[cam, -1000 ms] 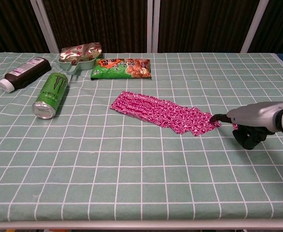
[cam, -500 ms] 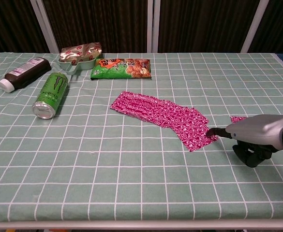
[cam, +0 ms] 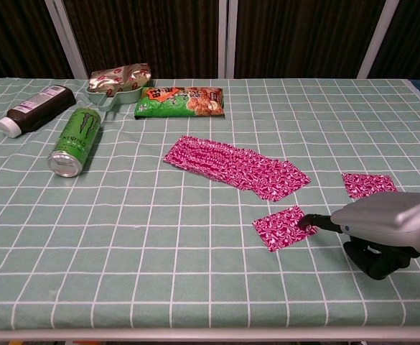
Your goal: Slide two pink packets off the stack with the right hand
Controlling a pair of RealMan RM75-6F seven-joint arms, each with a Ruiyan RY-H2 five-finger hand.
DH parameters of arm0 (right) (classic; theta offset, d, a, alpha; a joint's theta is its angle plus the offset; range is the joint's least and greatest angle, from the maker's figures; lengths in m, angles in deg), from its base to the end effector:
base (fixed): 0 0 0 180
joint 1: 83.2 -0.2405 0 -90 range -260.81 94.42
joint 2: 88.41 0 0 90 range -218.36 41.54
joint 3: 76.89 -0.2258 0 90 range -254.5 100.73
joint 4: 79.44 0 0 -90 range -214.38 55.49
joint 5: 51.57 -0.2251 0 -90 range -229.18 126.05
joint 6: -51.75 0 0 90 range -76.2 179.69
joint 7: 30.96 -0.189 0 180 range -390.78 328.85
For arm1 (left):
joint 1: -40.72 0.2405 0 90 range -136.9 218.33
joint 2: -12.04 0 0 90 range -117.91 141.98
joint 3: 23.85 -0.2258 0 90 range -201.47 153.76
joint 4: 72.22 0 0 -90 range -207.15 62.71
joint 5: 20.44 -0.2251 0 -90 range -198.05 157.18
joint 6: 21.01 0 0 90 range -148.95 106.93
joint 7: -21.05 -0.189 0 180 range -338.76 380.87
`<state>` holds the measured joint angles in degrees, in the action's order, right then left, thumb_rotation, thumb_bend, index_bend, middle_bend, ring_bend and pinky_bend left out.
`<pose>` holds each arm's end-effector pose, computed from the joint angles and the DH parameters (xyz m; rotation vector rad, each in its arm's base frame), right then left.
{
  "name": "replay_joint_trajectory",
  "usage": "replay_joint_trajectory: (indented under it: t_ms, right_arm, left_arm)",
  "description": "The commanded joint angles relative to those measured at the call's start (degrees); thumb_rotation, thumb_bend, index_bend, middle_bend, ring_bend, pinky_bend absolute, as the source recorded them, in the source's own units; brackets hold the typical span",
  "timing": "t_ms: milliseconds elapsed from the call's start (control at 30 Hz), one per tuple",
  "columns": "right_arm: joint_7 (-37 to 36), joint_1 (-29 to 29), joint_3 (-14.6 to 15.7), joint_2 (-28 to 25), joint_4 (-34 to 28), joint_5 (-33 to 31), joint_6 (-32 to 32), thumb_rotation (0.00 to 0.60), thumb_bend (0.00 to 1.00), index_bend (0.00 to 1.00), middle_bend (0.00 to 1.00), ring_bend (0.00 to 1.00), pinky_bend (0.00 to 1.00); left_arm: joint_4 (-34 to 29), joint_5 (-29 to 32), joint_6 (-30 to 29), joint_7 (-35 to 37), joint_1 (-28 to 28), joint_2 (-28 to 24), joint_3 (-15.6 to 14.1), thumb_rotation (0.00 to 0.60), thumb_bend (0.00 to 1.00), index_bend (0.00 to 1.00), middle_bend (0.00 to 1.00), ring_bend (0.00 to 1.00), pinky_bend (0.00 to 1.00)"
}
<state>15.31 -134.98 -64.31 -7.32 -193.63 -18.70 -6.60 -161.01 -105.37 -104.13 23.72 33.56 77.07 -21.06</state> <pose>-0.1599 -0.2172 -0.0834 2.2262 -1.0718 0.2142 -0.2976 0.2377 0.1293 -1.4028 -0.9122 -0.9080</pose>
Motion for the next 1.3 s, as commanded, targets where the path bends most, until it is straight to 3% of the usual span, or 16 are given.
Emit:
replay_joint_trajectory:
  t_ms: [33,200,467,567,667,733,833,867,933,967,1033,1300]
  right_arm:
    - [0.45,0.15,0.58,-0.19,-1.3,1.15,-0.33,0.6,1.0,0.06,0.9,0.88,0.85]
    - [-0.77,1.17,0.18,-1.44,-2.95,4.38,-2.34,0.6,1.0,0.06,0.9,0.88,0.85]
    - [-9.13,8.44,-2.87,-4.64,-0.42,22.11,-14.26,0.6,1.0,0.06,0.9,0.88,0.85]
    - [-11.71,12.48,-3.74,-4.54,4.29,31.37,-22.22,0.6,1.0,0.06,0.9,0.88,0.85]
    - [-9.57,16.95,-4.99,-2.01,15.66,41.56,-34.04,0.6,1.0,0.11,0.9,0.87,0.82]
    - [-10.49,19.73,-5.77,-0.8,21.77,43.74,-38.02,0.6,0.91,0.15,0.85,0.8,0.75]
    - [-11.88,22.41,-6.57,-3.9,21.39,38.51,-35.38,0.6,0.5,0.12,0.59,0.51,0.44]
    - [-11.44,23.19,-6.8,-5.7,20.0,35.85,-33.78,0.6,0.35,0.08,0.44,0.35,0.29]
    - [-11.44,24.25,-7.38,-8.15,17.58,32.19,-31.67,0.6,0.18,0.01,0.18,0.09,0.08]
    - [-12.14,24.75,-7.68,-9.14,16.8,31.23,-30.99,0.6,0.12,0.0,0.06,0.02,0.02]
    - [-15.17,26.14,-8.07,-10.49,17.21,31.8,-30.81,0.6,0.08,0.0,0.0,0.0,0.0]
    - [-23.2,30.62,-7.23,-13.93,19.65,34.23,-27.73,0.6,0.09,0.0,0.0,0.0,0.0]
  left_arm:
    - [0.0,-0.01,-0.05,0.03,0.02,-0.02,0.02,0.6,0.14,0.08,0.05,0.0,0.21]
    - [-0.03,0.03,-0.16,0.1,0.07,-0.07,0.08,0.6,0.14,0.08,0.05,0.0,0.21]
    - [-0.21,-0.02,-0.32,0.0,0.11,-0.11,0.13,0.6,0.14,0.08,0.05,0.0,0.21]
    - [-0.55,-0.18,-0.38,-0.31,0.06,-0.14,0.13,0.6,0.14,0.08,0.05,0.0,0.21]
    - [-1.06,-0.32,-0.3,-0.65,-0.1,-0.39,0.19,0.6,0.14,0.08,0.05,0.0,0.21]
    - [-1.41,-0.43,-0.19,-0.84,-0.25,-0.7,0.23,0.6,0.14,0.08,0.05,0.0,0.21]
    - [-1.82,-0.47,0.15,-1.06,-0.4,-1.14,0.15,0.6,0.14,0.08,0.05,0.0,0.21]
    - [-1.97,-0.45,0.29,-1.16,-0.43,-1.24,0.1,0.6,0.14,0.08,0.05,0.0,0.21]
    - [-2.09,-0.43,0.4,-1.3,-0.45,-1.24,0.03,0.6,0.14,0.08,0.05,0.0,0.21]
    - [-2.11,-0.41,0.45,-1.34,-0.45,-1.18,0.0,0.6,0.14,0.08,0.05,0.0,0.21]
    - [-1.98,-0.41,0.54,-1.52,-0.5,-0.93,-0.05,0.6,0.14,0.08,0.05,0.0,0.21]
    - [-1.51,-0.32,0.75,-2.55,-0.57,0.71,-0.27,0.6,0.14,0.08,0.05,0.0,0.21]
